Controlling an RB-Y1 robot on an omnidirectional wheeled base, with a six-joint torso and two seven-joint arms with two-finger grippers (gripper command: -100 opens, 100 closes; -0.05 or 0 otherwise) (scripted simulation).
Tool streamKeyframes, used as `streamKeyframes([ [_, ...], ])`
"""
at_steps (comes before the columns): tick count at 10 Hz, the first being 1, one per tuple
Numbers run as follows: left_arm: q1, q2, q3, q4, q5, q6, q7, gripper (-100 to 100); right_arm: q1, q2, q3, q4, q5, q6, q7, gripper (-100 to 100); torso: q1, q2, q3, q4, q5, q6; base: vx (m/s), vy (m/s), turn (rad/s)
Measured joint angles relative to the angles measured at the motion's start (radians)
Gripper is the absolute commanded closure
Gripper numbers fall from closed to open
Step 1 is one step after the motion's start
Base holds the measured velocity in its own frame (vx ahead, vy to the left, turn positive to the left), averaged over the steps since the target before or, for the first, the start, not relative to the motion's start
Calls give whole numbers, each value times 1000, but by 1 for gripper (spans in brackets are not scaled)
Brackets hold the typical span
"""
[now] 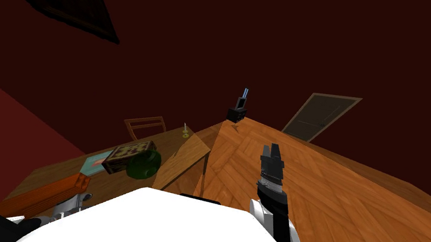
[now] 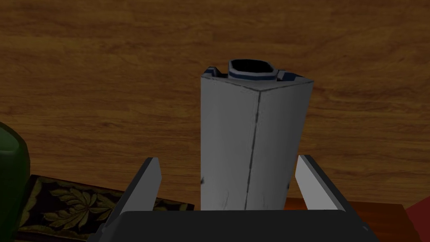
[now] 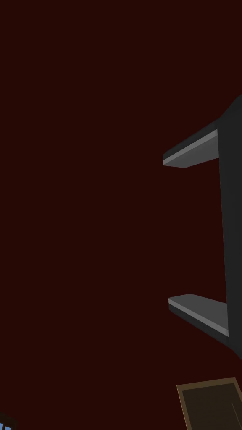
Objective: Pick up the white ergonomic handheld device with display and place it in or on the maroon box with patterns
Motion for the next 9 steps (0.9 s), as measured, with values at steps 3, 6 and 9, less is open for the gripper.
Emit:
streamKeyframes([
  [3,1,0,0,1,-1,0,-1,100,0,0,0,0,0,0,0,0,-1,0,0,0,0,0,0,0,0],
  [6,0,0,0,1,0,0,-1,100,0,0,0,0,0,0,0,0,-1,0,0,0,0,0,3,-7,-51],
  [9,105,-25,103,20,-14,-43,-18,100,0,0,0,0,0,0,0,0,-4,-1,0,0,-1,0,8,-41,-132],
])
